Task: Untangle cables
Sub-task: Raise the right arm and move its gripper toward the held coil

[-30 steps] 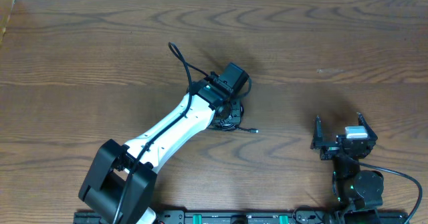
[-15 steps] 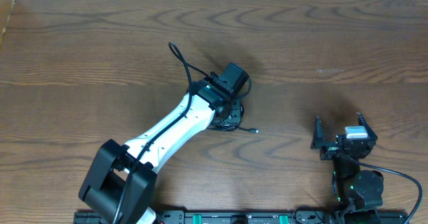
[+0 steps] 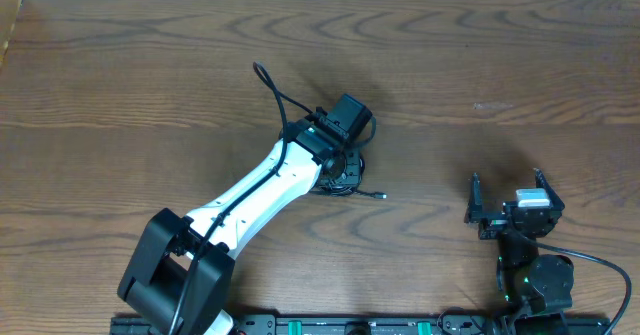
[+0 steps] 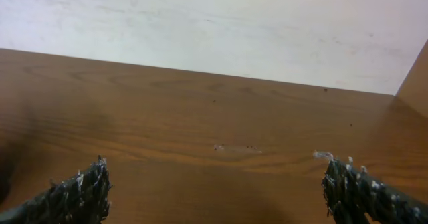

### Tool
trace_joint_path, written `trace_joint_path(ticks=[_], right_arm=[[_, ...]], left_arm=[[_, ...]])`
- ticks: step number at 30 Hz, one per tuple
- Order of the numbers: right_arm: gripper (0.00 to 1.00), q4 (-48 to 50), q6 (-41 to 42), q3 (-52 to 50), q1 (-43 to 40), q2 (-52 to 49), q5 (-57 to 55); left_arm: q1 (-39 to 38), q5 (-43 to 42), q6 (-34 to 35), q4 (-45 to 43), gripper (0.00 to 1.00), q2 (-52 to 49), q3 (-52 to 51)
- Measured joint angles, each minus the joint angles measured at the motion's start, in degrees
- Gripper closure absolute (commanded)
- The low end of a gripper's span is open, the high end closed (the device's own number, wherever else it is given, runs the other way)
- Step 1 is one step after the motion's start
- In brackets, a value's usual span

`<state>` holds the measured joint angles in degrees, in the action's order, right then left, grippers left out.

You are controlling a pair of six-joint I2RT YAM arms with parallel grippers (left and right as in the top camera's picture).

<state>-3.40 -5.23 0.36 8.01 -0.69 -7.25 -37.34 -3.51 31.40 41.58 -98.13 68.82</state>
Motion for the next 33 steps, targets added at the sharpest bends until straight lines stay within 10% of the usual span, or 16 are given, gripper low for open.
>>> trace_joint_path(ticks=[5,33], right_arm=[[0.01,0.0,0.0,0.0,0.0,0.0,0.02],[0.01,-0.02,0.02,0.0,0.0,0.0,1.14]], left_arm=[[1.31,0.94,-0.33,0.13,0.92,0.0,0.0],[8.7,-2.89,-0.09,-8.11,0.92,-0.13,-8.59]])
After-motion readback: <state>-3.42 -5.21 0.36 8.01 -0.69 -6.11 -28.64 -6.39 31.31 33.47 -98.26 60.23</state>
